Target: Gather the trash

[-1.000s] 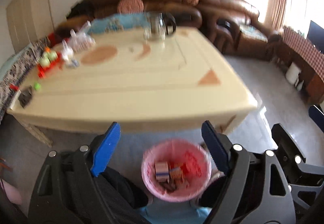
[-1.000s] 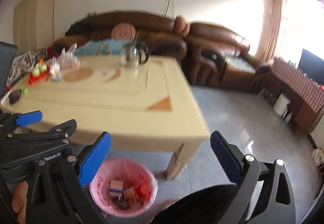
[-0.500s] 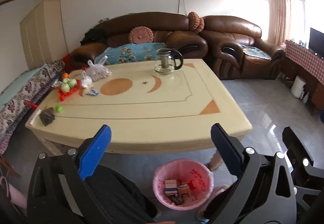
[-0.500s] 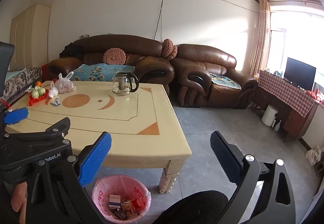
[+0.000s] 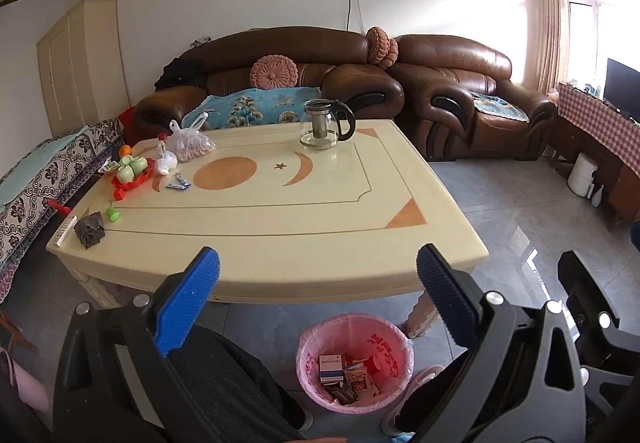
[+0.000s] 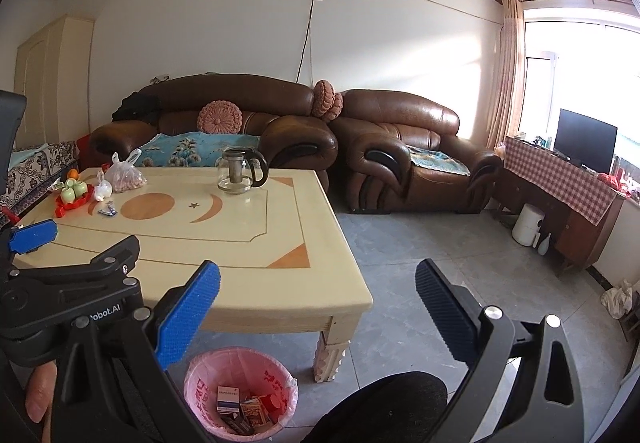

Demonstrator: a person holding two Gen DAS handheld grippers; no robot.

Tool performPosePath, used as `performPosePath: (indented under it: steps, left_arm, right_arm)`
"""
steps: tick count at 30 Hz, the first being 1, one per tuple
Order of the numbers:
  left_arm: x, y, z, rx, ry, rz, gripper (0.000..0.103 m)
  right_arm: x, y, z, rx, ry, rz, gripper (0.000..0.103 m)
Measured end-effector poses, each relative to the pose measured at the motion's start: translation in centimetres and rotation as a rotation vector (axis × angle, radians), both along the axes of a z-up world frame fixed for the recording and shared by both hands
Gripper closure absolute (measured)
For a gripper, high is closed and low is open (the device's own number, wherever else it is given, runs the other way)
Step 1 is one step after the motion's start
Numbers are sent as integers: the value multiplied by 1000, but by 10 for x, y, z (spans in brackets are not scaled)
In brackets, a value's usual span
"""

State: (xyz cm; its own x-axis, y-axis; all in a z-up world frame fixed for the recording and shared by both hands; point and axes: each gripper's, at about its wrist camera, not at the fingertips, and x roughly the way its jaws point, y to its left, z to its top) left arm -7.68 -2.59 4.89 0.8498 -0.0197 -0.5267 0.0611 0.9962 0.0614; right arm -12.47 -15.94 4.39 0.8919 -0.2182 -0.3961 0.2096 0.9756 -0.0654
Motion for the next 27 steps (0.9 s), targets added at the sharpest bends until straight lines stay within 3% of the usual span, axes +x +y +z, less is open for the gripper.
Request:
performPosePath:
  steps: [27]
  left_arm:
    - [0, 3, 1, 1, -5, 4, 6]
  right_arm:
    - [-4, 4, 3, -2, -3, -1, 7]
